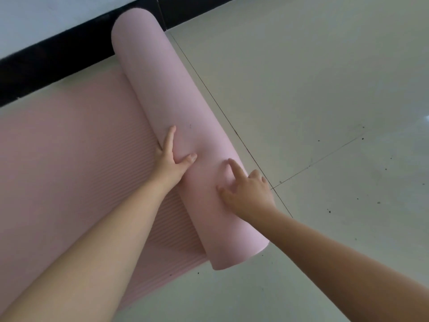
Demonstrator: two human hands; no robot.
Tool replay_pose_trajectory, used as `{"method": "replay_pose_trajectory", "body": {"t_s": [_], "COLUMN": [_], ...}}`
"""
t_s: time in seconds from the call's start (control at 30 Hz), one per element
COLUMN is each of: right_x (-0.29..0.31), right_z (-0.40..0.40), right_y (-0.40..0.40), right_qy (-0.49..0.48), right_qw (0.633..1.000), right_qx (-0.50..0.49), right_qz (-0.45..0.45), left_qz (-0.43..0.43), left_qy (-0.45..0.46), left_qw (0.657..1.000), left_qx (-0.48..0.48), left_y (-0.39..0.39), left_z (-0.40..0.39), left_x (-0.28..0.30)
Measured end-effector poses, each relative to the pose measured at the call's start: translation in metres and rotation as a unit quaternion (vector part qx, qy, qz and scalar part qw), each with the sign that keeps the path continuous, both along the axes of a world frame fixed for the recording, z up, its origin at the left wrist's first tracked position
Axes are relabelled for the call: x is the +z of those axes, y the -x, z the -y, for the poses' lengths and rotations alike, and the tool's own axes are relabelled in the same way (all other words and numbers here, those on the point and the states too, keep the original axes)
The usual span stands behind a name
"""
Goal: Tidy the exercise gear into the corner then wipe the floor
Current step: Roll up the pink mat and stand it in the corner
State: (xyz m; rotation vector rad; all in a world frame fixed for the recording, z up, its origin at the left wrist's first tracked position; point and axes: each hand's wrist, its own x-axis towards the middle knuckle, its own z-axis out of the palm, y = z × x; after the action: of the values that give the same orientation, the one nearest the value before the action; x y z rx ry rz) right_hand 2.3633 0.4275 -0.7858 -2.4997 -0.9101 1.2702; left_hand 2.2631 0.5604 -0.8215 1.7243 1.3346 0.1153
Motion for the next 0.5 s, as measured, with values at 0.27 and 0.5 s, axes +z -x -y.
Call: {"method": "replay_pose_trajectory", "body": {"t_s": [0.27, 0.5], "right_x": [-0.003, -0.004], "right_z": [0.007, 0.020], "right_y": [0.012, 0.055], "right_qy": [-0.021, -0.092], "right_qw": [0.997, 0.993], "right_qx": [-0.078, -0.067], "right_qz": [0.022, -0.022], "left_qz": [-0.277, -0.324], "left_qy": [-0.250, -0.261], "left_qw": [0.830, 0.823], "left_qx": [-0.416, -0.387], "left_y": [-0.019, 0.002], "left_z": [0.009, 0.011], "left_x": [0.038, 0.055]}}
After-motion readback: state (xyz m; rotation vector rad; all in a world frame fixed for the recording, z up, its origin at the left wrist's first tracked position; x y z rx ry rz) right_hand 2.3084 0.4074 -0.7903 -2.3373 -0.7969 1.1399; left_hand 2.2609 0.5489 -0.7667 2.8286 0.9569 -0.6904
